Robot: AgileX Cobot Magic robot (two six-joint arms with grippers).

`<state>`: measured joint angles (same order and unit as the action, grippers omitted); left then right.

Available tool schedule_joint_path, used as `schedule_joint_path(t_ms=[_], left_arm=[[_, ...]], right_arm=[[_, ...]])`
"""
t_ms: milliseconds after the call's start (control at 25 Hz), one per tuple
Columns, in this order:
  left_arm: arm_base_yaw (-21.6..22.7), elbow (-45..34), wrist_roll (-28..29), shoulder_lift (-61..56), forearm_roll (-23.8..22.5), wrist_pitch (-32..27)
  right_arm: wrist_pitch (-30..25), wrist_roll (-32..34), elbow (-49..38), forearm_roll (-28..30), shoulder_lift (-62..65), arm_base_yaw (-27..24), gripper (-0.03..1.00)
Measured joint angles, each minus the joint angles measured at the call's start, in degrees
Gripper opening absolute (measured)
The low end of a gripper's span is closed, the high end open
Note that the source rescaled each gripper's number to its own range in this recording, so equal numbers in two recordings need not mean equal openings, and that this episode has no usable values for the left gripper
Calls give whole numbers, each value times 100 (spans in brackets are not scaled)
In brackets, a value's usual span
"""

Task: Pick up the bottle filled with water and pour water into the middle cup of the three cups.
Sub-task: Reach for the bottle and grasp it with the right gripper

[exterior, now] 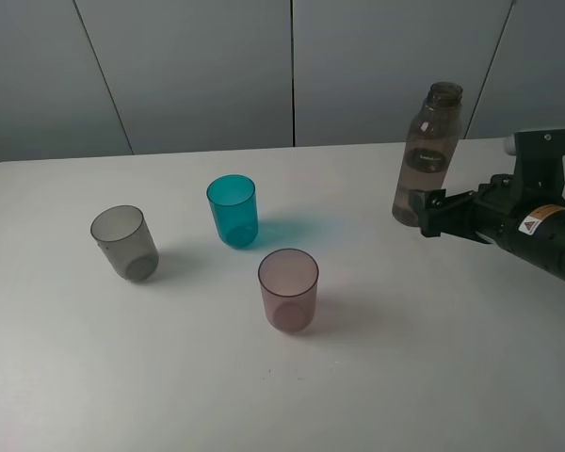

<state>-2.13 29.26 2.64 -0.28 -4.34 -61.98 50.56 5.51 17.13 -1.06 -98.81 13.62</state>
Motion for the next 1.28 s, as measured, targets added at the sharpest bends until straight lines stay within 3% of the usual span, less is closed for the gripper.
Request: schedule_joint_path(t_ms=[560,920,1280], left_arm=[[0,0,0,0,0,0],[0,0,0,0,0,0],[0,0,0,0,0,0]], right_arm=[[683,-159,788,0,-1294,0,100],[1566,-186,914,-274,-2035,0,100],[1620,-210,1457,-274,-2240,0,100]])
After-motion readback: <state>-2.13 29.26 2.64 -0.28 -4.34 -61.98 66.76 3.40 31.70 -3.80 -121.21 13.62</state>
